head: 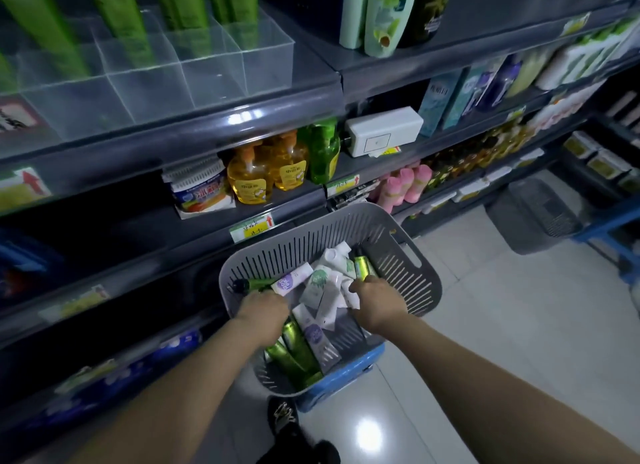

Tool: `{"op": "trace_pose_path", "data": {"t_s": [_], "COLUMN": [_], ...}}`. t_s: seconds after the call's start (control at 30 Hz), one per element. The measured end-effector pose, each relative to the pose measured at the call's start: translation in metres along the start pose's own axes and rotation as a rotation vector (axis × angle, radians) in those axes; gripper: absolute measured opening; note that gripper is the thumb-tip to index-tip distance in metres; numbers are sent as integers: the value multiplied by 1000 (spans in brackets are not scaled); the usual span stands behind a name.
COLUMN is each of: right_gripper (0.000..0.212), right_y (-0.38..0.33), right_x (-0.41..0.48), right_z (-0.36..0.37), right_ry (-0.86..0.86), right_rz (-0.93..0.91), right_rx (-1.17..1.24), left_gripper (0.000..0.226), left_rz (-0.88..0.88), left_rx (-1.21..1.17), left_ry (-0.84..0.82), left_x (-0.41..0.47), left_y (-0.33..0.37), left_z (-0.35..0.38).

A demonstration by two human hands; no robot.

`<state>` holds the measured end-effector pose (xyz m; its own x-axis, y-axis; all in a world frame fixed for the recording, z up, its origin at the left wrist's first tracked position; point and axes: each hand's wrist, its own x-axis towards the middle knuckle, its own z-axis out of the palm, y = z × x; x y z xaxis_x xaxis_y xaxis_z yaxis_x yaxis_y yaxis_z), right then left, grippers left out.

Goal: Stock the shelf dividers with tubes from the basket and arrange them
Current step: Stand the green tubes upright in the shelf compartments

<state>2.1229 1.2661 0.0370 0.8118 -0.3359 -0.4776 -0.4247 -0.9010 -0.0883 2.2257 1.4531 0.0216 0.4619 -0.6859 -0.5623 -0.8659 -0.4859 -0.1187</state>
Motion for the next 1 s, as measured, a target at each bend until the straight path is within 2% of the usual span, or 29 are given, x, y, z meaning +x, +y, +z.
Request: {"op": "trace_pose_path", "data": {"t_s": [0.2,0.37,0.43,0.53,0.67,0.77,0.87,1.0], "right_gripper": [46,48,51,46,48,54,54,44], "right_y": [12,23,29,41,52,57,59,60], "right_x": [30,54,66,84,106,122,135,146], "right_z": [20,38,43,48,57,64,70,78], "right_ry": [-79,-152,-171,-186,-173,-154,-90,-28], "right_rz": [63,125,140,154,212,311,387,422], "right_rx": [11,52,74,124,214,365,485,504], "left_gripper": [32,32,28,23,41,46,58,51], "left_rz": [4,26,32,0,-62,-111,-167,-265], "left_rx": [25,-50,-111,-287,-505,-643,-646,-632], "left_ry": [-273,-361,-336,-171,40,16,-3,80], "left_x": [31,47,52,57,73,81,85,95], "left_y": [-1,-4,-5,-6,-8,-12,-10,-6], "left_z": [32,49,47,33,22,28,41,45]}}
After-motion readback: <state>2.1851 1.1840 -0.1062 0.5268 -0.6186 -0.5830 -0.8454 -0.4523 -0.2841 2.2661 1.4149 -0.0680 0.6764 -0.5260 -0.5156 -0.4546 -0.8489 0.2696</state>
